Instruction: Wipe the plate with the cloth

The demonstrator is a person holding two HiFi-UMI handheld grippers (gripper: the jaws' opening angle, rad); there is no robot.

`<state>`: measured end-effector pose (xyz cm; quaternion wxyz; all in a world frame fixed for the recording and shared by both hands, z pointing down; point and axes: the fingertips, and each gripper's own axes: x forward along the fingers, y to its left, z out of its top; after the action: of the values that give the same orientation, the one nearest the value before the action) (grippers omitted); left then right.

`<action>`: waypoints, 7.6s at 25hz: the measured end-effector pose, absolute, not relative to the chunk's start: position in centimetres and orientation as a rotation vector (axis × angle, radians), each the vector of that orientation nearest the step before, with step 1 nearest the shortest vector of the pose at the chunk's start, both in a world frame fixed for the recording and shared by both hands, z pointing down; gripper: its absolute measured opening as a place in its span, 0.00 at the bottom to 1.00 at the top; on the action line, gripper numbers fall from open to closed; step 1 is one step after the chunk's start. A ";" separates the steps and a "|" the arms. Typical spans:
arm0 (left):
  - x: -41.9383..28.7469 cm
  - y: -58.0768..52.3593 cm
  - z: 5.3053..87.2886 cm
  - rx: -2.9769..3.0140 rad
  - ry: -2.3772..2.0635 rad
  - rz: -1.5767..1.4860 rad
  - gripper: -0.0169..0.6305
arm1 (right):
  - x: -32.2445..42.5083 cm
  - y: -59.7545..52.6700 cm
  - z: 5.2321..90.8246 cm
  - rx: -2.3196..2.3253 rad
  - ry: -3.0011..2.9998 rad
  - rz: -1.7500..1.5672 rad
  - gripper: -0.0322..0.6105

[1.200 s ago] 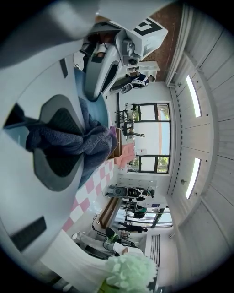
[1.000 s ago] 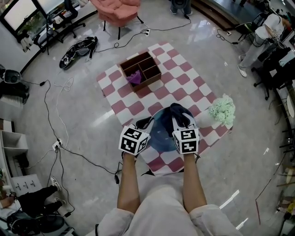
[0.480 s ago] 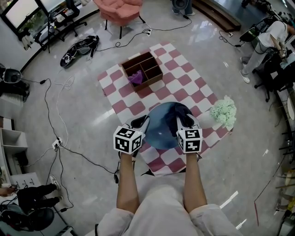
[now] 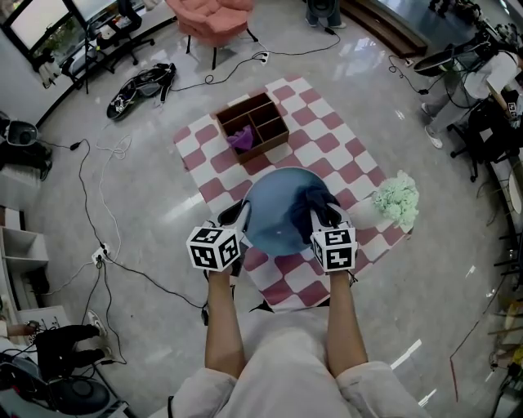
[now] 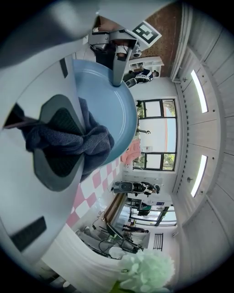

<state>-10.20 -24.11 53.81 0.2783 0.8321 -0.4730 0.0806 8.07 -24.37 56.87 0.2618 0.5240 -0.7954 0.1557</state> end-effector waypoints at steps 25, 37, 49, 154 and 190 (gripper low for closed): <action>-14.7 -24.5 54.5 1.983 -1.429 -0.100 0.08 | -0.9 -21.3 57.8 1.110 -2.228 0.329 0.21; -13.0 -24.1 54.3 2.027 -1.368 -0.066 0.08 | -3.6 -20.3 57.2 1.041 -2.257 0.270 0.21; -10.2 -23.2 54.1 2.133 -1.272 0.038 0.08 | -4.7 -20.6 56.2 1.062 -2.287 0.249 0.21; -6.8 -20.6 56.4 2.164 -0.973 0.158 0.10 | 0.0 -22.7 56.5 1.264 -2.235 0.280 0.21; -6.7 -19.4 68.5 1.703 -1.066 0.171 0.10 | 10.8 -18.3 59.1 1.497 -2.139 0.377 0.21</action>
<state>-6.73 -19.39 68.47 0.5336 0.7143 -0.4472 0.0717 10.83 -18.34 59.11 0.2490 0.5497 -0.7853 0.1384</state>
